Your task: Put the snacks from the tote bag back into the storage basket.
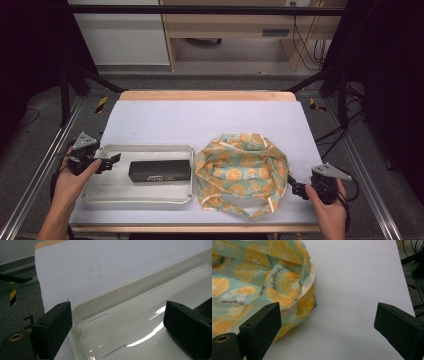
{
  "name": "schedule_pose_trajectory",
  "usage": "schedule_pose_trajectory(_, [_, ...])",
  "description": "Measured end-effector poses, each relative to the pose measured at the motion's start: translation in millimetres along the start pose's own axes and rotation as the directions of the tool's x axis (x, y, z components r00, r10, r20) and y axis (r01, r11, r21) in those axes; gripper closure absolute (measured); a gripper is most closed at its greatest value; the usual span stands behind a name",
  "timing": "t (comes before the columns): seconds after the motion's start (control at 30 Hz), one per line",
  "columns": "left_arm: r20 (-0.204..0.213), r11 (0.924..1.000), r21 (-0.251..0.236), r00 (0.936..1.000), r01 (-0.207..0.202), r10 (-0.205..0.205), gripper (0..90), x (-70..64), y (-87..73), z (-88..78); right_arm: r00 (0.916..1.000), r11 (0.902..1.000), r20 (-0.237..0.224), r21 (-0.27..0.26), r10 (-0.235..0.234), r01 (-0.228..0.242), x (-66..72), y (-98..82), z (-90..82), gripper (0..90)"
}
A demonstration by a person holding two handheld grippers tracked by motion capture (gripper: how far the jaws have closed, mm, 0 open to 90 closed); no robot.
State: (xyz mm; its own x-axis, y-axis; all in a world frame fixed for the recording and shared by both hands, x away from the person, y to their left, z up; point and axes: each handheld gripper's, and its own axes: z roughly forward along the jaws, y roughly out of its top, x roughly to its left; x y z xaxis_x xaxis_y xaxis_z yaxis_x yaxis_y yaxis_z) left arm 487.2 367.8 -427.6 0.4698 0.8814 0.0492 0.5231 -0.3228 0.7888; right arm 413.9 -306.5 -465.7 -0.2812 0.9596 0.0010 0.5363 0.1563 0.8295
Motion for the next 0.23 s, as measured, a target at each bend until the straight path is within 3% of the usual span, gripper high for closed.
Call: schedule_pose_trajectory(0.23, [-0.019, 0.9995, 0.008, 0.9994, -0.030, 0.031, 7.0, -8.1, -5.1, -2.8, 0.9999, 0.9999, -0.001, -0.008, 0.010, -0.010, -0.5, -1.2, -2.6, 7.6])
